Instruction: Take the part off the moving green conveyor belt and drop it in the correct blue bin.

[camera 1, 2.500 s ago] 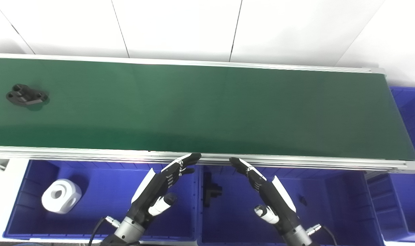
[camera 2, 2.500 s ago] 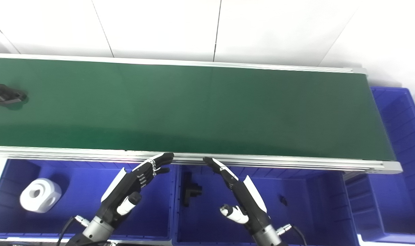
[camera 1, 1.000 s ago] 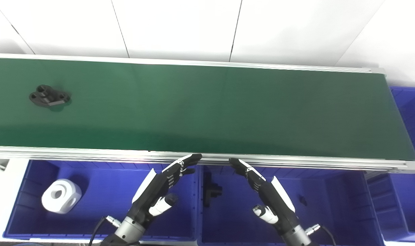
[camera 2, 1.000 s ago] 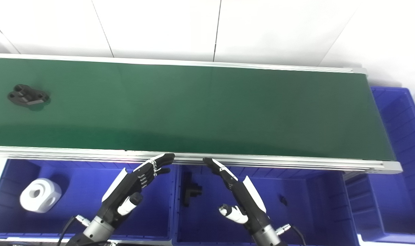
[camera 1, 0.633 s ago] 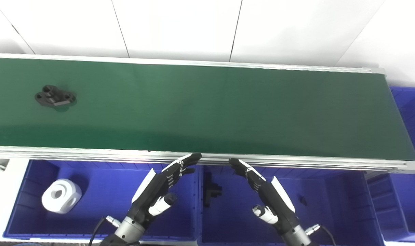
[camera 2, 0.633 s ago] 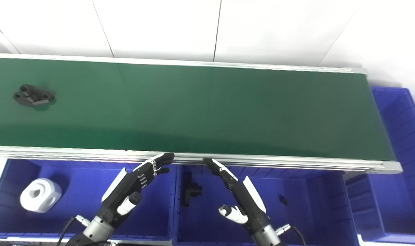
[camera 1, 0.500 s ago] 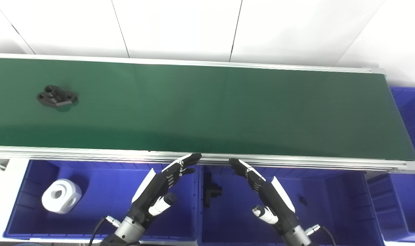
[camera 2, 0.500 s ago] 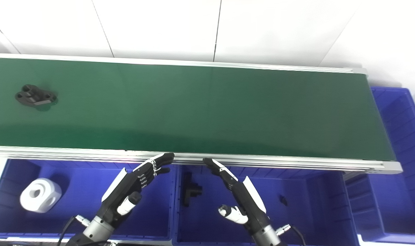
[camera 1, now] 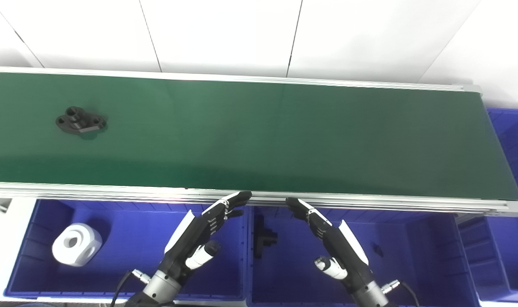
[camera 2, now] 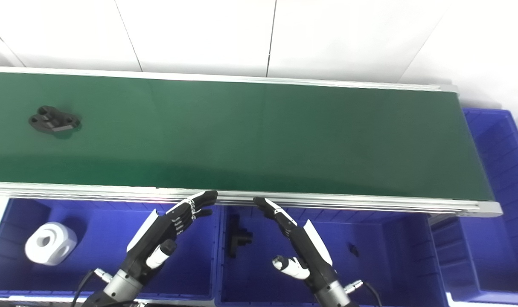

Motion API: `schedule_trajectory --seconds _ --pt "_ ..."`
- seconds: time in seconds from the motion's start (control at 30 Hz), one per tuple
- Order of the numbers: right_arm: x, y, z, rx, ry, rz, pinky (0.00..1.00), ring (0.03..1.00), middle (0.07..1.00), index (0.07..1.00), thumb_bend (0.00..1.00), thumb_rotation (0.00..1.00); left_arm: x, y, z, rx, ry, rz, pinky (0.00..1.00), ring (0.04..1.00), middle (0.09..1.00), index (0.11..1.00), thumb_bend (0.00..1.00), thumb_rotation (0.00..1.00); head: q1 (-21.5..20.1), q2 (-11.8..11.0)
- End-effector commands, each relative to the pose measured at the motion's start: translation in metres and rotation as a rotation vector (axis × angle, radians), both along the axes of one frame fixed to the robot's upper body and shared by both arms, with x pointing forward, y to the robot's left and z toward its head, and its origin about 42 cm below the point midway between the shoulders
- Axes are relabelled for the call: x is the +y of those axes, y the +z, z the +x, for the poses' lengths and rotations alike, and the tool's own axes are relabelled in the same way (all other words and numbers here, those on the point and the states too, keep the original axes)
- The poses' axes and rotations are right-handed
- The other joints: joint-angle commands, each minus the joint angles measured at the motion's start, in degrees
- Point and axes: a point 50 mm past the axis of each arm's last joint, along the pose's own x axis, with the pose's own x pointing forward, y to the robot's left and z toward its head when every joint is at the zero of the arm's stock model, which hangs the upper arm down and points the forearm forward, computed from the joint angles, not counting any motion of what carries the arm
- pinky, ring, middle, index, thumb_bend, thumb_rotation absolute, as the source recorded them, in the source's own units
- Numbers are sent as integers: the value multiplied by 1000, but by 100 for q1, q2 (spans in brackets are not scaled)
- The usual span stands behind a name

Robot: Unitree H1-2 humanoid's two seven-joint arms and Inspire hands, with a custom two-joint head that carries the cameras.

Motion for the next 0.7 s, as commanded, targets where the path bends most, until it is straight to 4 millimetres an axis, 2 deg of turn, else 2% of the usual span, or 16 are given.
schedule_trajectory --seconds 0.0,0.13,0.17,0.2,0.23,0.27,0.3,0.33,0.37,0.6,0.63,0.67 --pt "1 11 2 -77 10 36 905 920 915 897 900 945 0 7 -1 -41 -9 -16 855 906 902 846 871 938 2 -1" --pt "2 9 2 -70 7 36 894 915 912 896 893 941 0 6 -2 -35 -6 -10 853 905 901 847 873 942 29 -106" --pt "2 7 2 -63 5 34 891 913 911 895 894 941 0 4 -2 -32 -3 -12 852 904 901 846 872 941 79 -267" --pt "2 6 2 -59 5 32 889 913 911 895 896 943 0 2 -3 -27 -3 -13 851 904 900 844 872 940 79 -267" --pt "1 3 1 -51 4 27 889 913 912 894 898 943 -1 -1 -3 -22 -6 -13 854 907 902 845 872 941 160 -447" --pt "1 1 1 -46 4 23 895 917 915 896 909 946 -1 -3 -4 -20 -9 -13 855 907 902 846 869 942 160 -447" --pt "0 -1 1 -35 5 22 897 918 916 897 912 946 -1 -7 -4 -18 -9 -14 855 907 902 847 869 942 251 -631" --pt "0 -3 1 -27 5 22 904 922 919 898 920 937 -2 -9 -5 -17 -9 -14 853 899 894 843 868 935 251 -631" --pt "-1 -7 1 -13 7 25 905 921 918 897 911 924 -3 -13 -5 -17 -6 -22 848 894 890 838 866 921 354 -830" --pt "-5 -21 3 37 -4 18 875 901 901 882 907 907 -8 -28 -2 -1 -10 -5 816 878 878 821 886 908 627 -1283" --pt "-5 -22 3 39 -5 14 868 898 898 878 908 908 -9 -28 -2 -1 -12 -2 802 868 871 816 883 904 627 -1283" --pt "-6 -23 3 44 -5 11 870 898 897 877 907 908 -9 -30 -1 3 -13 0 788 860 864 810 885 894 673 -1417"
